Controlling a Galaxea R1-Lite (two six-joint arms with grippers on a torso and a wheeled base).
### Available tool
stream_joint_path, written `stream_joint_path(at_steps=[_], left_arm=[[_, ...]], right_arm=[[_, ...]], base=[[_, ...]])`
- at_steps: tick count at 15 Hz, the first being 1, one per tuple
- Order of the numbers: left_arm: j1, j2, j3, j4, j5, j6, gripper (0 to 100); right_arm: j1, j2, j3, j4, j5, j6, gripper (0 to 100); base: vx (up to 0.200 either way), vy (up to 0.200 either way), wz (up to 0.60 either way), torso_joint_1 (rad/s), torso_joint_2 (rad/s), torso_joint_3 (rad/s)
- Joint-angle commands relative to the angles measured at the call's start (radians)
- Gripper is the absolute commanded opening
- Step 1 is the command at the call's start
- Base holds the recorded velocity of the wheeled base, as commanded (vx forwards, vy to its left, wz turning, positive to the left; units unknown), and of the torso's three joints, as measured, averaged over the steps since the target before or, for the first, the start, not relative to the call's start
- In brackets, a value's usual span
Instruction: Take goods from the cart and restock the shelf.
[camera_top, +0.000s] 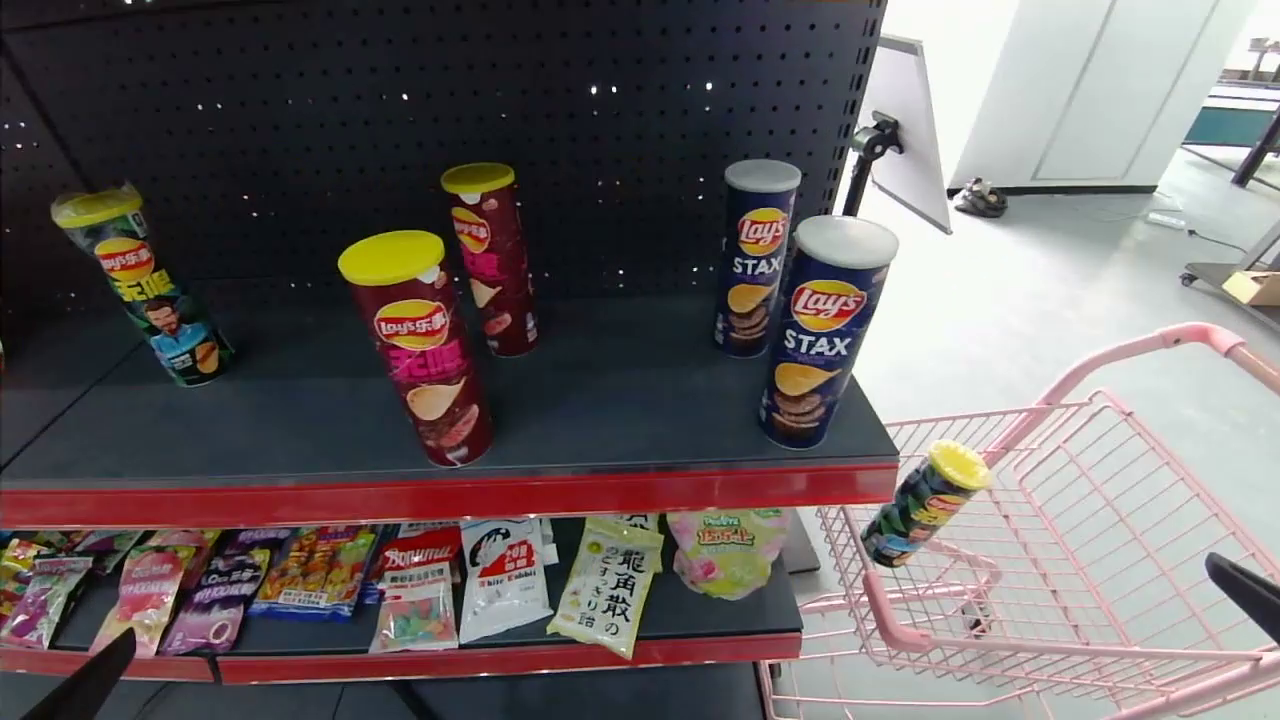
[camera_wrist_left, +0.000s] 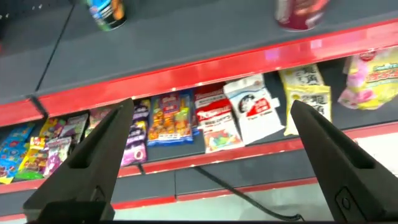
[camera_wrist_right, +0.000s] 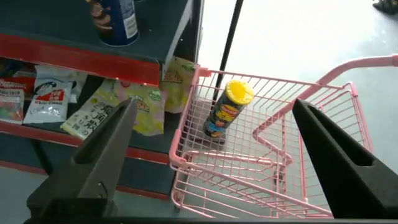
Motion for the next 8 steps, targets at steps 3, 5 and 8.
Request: stream_joint_path(at_steps=[3, 5, 8], left_arm=[[-0.001, 0.005, 0.000, 0.000, 0.000, 0.011, 100], [-0.001, 0.005, 0.000, 0.000, 0.000, 0.011, 100], [-0.001, 0.001, 0.000, 0.000, 0.000, 0.011, 100]], right_arm=[[-0.001, 0.002, 0.011, 0.000, 0.001, -0.002, 100], [-0.001, 0.003, 0.012, 0.000, 0.001, 0.000, 100], [-0.001, 0.006, 0.012, -0.002, 0.001, 0.000, 100]], base=[[0.000, 0.000, -0.60, 0.006, 0.00, 0.002], [0.000, 0.000, -0.60, 0.005, 0.00, 0.002], [0.000, 0.000, -0.20, 0.002, 0.00, -0.001]])
